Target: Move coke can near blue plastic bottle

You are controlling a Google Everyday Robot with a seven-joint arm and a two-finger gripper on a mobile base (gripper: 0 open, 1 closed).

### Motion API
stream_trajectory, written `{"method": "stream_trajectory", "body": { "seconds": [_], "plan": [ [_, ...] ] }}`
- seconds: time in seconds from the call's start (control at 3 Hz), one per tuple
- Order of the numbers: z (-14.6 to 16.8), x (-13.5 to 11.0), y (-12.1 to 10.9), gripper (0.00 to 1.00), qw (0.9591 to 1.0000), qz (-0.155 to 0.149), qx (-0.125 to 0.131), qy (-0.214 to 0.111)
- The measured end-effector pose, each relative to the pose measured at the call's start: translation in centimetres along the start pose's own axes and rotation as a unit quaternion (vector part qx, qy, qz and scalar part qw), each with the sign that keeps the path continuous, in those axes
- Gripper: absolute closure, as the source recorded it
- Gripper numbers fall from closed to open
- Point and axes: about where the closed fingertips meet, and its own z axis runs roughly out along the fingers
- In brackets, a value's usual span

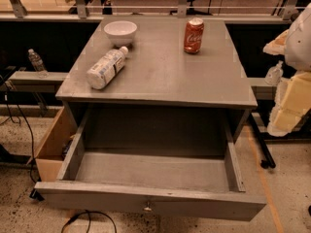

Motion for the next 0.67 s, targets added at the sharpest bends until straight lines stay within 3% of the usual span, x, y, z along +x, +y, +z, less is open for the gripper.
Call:
{"method": "stream_trajectory", "body": {
  "seconds": [0.33,0.67],
  "plan": [
    [0.00,0.00,0.00,0.00,1.0000,0.000,0.000,0.000],
    [0.10,0.90,-0.74,0.00,0.9991,0.030,0.024,-0.016]
  ]
}}
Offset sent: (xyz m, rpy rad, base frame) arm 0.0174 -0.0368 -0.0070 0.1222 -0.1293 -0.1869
